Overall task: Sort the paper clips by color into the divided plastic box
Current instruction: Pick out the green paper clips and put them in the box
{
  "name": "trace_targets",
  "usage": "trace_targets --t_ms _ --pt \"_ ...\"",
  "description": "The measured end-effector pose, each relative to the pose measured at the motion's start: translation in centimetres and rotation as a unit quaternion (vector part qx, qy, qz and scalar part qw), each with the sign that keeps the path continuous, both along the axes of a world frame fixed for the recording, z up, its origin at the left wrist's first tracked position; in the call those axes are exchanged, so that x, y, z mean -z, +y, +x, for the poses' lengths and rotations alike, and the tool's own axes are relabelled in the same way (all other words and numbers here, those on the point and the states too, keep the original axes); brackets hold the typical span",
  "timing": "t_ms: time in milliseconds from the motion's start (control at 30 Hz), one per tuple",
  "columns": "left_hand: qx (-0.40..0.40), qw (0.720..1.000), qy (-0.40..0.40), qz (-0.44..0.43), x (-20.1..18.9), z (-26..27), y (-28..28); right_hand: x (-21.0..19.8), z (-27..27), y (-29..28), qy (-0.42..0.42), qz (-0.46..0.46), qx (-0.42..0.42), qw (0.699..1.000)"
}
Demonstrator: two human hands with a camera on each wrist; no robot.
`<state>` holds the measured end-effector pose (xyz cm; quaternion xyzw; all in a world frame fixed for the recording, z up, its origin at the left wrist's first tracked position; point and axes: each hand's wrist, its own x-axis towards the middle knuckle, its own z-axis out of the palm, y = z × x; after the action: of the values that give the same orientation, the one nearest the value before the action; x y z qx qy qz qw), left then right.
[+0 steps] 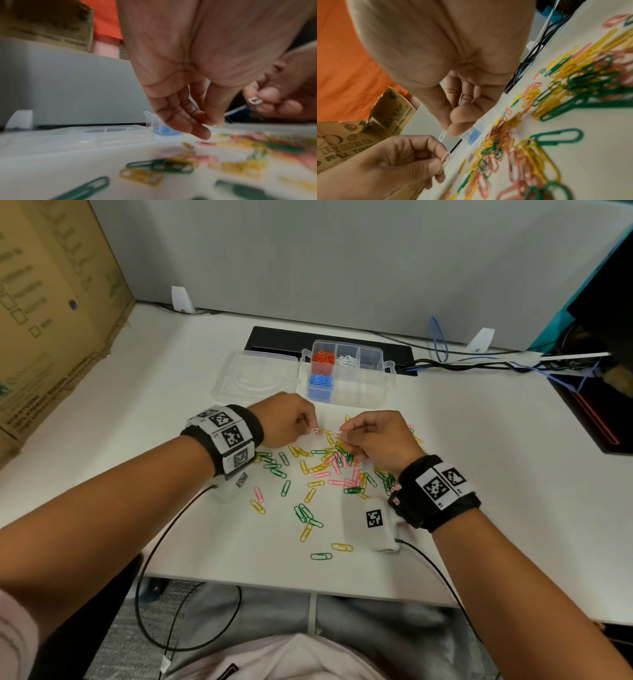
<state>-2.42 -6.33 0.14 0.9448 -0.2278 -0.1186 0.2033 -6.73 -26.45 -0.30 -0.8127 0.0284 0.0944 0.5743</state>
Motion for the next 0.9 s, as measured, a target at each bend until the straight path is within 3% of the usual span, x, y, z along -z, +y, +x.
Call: trace_targets --t_ms 100,267,467,600,767,900 --pt "-0.035 0.985 0.054 -0.159 -0.8 -0.4 -0.1 -0.7 0.0 0.6 -0.024 0.011 0.001 1.000" --pt "-0.075 0.926 0.110 -0.352 -0.6 -2.4 -0.4 -1.3 -0.1 1.7 -0.034 0.018 -0.006 0.999" --pt "-0.122 0.903 0.103 -0.400 0.4 -2.9 -0.1 -1.0 0.2 2.5 -0.033 0.017 -0.012 0.999" --pt "-0.147 0.902 0.088 -0.396 0.6 -2.6 0.0 -1.0 0.6 2.9 -0.049 0.032 -0.006 0.998" --pt "-0.186 0.862 0.104 -0.459 0.6 -2.2 -0.2 -1.1 1.2 3.5 -0.059 0.080 0.008 0.995" --pt "-0.208 0.847 0.107 -0.478 0.7 -1.8 0.1 -1.3 1.8 4.0 -0.067 0.077 0.002 0.995"
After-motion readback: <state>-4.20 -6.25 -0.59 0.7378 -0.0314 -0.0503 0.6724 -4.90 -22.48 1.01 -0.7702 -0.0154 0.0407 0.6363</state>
